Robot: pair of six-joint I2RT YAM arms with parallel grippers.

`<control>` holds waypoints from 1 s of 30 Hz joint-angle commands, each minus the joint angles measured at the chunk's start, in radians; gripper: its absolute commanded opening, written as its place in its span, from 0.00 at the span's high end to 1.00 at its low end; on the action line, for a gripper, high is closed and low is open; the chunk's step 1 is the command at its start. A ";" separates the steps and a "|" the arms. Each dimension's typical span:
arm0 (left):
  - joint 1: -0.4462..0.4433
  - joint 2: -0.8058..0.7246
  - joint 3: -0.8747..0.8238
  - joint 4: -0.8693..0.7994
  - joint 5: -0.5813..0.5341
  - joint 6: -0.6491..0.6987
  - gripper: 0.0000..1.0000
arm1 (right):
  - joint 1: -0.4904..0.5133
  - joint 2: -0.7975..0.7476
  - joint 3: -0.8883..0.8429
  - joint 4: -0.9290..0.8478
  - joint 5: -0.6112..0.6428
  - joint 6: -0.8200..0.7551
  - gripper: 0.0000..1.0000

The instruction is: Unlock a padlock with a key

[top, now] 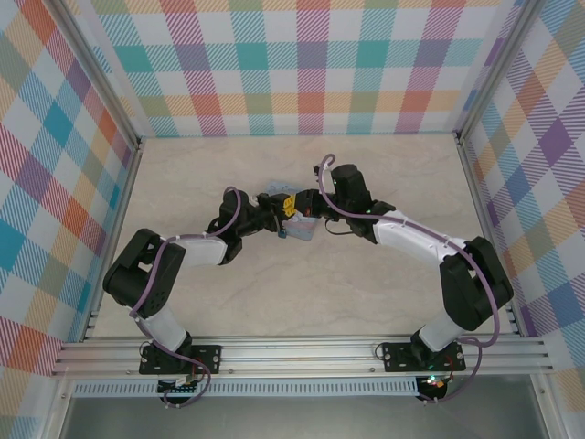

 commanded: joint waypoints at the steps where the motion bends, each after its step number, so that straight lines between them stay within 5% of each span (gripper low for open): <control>1: -0.011 0.011 -0.001 0.041 0.011 -0.111 0.87 | 0.006 -0.038 -0.010 0.011 0.013 -0.013 1.00; 23: -0.011 0.026 0.001 0.045 0.008 -0.088 0.96 | 0.006 -0.059 -0.026 -0.007 0.038 -0.016 1.00; 30: -0.009 -0.013 0.044 -0.030 -0.025 0.119 1.00 | -0.017 -0.089 -0.065 0.017 -0.006 0.010 0.95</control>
